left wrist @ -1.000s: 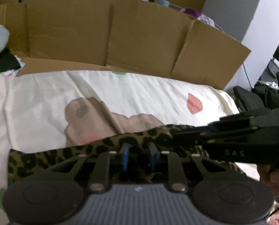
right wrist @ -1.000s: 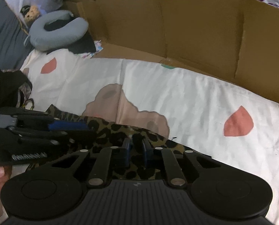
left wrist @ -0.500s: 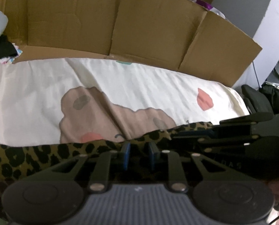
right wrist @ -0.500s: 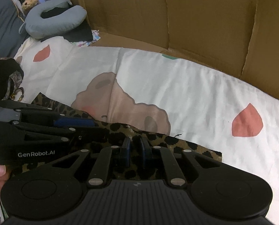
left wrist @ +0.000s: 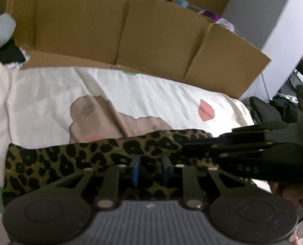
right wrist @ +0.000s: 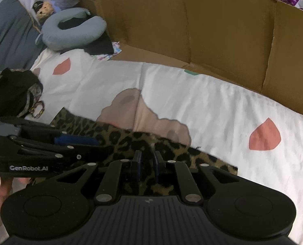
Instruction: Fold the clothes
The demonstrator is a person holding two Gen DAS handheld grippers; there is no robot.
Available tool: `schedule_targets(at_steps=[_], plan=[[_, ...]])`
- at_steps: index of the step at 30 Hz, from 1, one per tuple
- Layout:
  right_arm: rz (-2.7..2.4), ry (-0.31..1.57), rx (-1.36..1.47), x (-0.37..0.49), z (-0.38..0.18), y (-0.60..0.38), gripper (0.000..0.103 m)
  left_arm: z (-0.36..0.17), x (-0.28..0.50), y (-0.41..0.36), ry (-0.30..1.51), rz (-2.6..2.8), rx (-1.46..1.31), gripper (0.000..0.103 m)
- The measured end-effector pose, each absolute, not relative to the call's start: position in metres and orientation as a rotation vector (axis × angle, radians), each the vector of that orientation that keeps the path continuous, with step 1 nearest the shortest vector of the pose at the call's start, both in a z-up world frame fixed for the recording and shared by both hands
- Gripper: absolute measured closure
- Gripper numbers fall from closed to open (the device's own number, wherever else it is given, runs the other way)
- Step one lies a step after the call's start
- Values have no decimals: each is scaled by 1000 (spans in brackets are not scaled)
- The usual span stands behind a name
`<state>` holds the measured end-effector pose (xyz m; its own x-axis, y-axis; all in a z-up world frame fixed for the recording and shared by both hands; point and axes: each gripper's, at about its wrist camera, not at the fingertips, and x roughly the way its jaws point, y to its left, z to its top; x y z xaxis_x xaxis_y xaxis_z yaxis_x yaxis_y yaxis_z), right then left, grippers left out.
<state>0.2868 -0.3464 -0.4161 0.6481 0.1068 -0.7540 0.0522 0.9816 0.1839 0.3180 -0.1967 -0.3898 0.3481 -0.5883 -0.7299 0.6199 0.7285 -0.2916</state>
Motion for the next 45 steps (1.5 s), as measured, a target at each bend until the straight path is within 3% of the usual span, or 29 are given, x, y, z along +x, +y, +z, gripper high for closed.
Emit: schedule_targets(at_steps=[9,14,27,30,40,45], plan=[[51,909,106,285,-436,-333,87,-415,309,-209,916,-796,146,79],[-1,916,148,278,-431,-350,88,-404,307,-202,917,-774,105,86],[53,926,123,261,-426,-331,85,-408,281,-204,917,-830,105,86],[39,946,112,261,-433,-333,80,-418,286,-201,932,-814,119,101],[-51,964,177,249,-436,-366,81,-412,281,-173,937,-738,91,100],[-37,885,205,236,-415,-365,80,-399,273,-164,918,-747,26,100]])
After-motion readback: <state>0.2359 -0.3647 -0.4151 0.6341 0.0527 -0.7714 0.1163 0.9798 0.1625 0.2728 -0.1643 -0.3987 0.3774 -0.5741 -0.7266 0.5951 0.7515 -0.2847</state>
